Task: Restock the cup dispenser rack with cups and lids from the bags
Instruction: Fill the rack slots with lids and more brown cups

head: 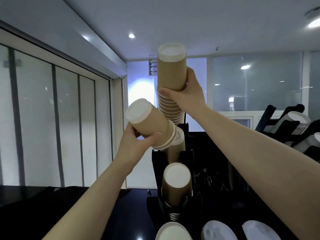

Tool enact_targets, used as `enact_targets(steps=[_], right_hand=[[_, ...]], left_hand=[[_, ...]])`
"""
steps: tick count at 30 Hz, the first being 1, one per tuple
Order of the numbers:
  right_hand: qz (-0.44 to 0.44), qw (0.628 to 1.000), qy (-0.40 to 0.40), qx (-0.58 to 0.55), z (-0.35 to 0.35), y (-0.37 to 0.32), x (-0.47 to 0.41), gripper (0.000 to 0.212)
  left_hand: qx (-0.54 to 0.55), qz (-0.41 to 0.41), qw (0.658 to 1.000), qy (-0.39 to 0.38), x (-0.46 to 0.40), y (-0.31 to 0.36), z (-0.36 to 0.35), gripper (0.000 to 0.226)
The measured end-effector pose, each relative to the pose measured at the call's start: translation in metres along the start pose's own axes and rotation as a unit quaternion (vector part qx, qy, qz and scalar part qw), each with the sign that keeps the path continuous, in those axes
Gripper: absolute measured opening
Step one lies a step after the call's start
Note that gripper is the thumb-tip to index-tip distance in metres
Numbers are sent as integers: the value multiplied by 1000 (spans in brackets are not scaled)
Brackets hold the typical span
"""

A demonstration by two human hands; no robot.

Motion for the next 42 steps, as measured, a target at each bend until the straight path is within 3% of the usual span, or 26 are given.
enact_targets(steps=[6,10,12,16,20,23,25,28,33,42], right_hand=[[-96,988,-98,73,-15,43,10,77],[-107,974,-113,167,-20,57,15,93],[-136,958,-146,207,-19,64,14,83],[-170,952,-208,149,-8,74,12,75],[-187,964,-182,42,15,70,22,86],[-173,978,-119,16,35,77,48,57],[-173,976,-135,-11,42,84,75,44],[-202,966,-149,-53,42,95,107,45],[-256,953,-100,-125,34,100,131,38],[-119,986,-15,-116,38,69,128,28]], left_hand=[[-23,-7,999,-33,0,6,-4,51],[-29,-6,999,-41,-2,7,-7,55],[-28,-9,999,-42,-2,6,-8,54],[-31,-25,998,-49,-3,6,-13,52],[-34,-40,998,-46,-5,8,-18,52],[-40,-40,997,-48,-6,9,-22,52],[-59,-41,996,-55,-4,10,-26,56],[-103,-40,992,-68,-1,5,-31,63],[-150,-22,987,-59,5,-12,-37,67],[-238,32,966,-101,4,-24,-44,71]])
Point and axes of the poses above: each hand's wrist, its own x-axis away from the middle knuckle, its own z-axis out of the back of the hand, y = z × x, the point moved 1 cm from there along -x, towards the middle knuckle, and after that the axes turned 6 degrees about y, right-handed, at the moved point
